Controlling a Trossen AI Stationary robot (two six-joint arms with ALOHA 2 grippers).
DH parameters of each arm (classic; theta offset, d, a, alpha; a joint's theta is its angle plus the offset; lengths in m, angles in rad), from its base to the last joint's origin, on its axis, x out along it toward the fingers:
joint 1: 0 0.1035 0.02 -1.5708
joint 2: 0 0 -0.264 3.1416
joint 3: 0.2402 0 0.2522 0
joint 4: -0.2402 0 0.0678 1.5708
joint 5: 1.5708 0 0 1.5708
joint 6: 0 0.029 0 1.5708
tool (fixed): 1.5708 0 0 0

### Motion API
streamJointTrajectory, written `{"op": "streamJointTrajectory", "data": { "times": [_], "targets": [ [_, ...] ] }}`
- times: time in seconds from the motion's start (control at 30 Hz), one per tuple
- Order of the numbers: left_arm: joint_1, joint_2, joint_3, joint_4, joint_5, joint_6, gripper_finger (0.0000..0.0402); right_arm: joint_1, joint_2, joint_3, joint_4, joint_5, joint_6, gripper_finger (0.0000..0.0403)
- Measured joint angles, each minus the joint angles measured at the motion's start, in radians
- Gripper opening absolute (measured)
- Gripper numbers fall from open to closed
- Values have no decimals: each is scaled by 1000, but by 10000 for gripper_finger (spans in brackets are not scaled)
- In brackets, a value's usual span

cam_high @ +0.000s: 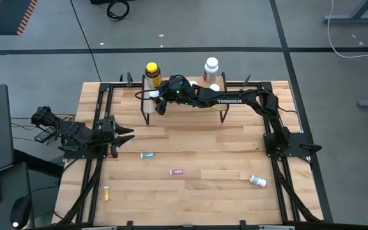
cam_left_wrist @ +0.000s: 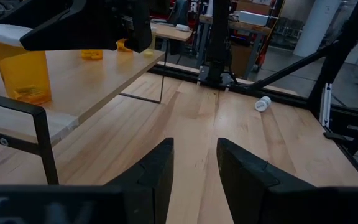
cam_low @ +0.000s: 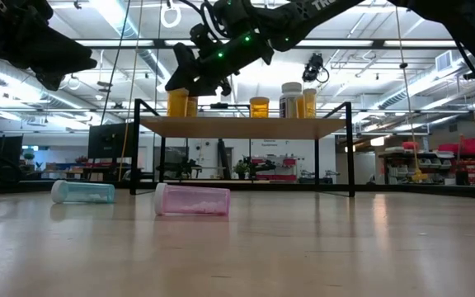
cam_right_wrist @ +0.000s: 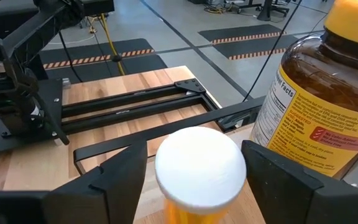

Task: Pick and place medicine bottles onto shelf by color
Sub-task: Put the lid into the large orange pill bottle on the shelf

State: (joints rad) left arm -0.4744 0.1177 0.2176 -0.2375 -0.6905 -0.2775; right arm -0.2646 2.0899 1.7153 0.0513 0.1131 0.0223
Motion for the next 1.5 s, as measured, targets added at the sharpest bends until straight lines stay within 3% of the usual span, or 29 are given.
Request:
{"op": "streamJointTrajectory", "data": {
  "times": [0.87,1.5],
  "targets": [
    [0,0,0,-1,7,-7,130,7,-36,-1,-10,3,-7,272],
    [0,0,0,-1,7,-8,130,5,-39,-1,-16,165,-52,271]
  ]
}}
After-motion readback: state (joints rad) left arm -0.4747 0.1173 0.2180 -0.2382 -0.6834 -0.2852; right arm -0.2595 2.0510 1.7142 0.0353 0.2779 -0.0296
